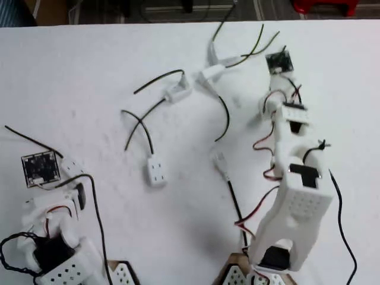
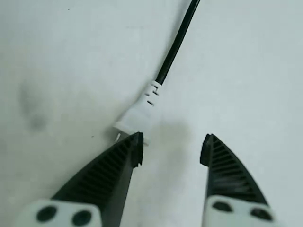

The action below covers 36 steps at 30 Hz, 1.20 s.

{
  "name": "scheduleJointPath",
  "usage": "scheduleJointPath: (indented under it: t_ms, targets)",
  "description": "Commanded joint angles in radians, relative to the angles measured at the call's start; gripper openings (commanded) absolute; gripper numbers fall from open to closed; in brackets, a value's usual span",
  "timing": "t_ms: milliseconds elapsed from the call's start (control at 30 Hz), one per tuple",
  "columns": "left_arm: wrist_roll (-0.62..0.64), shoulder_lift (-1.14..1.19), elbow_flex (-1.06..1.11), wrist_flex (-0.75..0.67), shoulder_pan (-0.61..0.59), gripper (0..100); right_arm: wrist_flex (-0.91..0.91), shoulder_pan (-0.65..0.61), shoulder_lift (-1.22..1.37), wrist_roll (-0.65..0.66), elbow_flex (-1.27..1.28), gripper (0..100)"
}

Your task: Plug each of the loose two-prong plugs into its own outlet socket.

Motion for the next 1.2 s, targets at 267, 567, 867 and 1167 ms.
scheduleJointPath:
  t_ms: [267,567,867,1167]
  targets:
    - [0.009,-0.007,-0.005,-0.017,0.015,29,0.696,0.002,0.272,-0.009,-0.721,12.4]
    - [0.009,-0.007,-0.005,-0.017,0.015,29,0.825,-0.001,0.277,-0.138,-0.994,18.9]
    - [0.009,-0.007,-0.005,-0.017,0.015,29,0.662,-0.056,0.395,-0.238,-0.967,21.4]
    - [0.009,-0.007,-0.005,-0.017,0.015,29,0.771,-0.097,0.464,-0.238,-0.974,13.0]
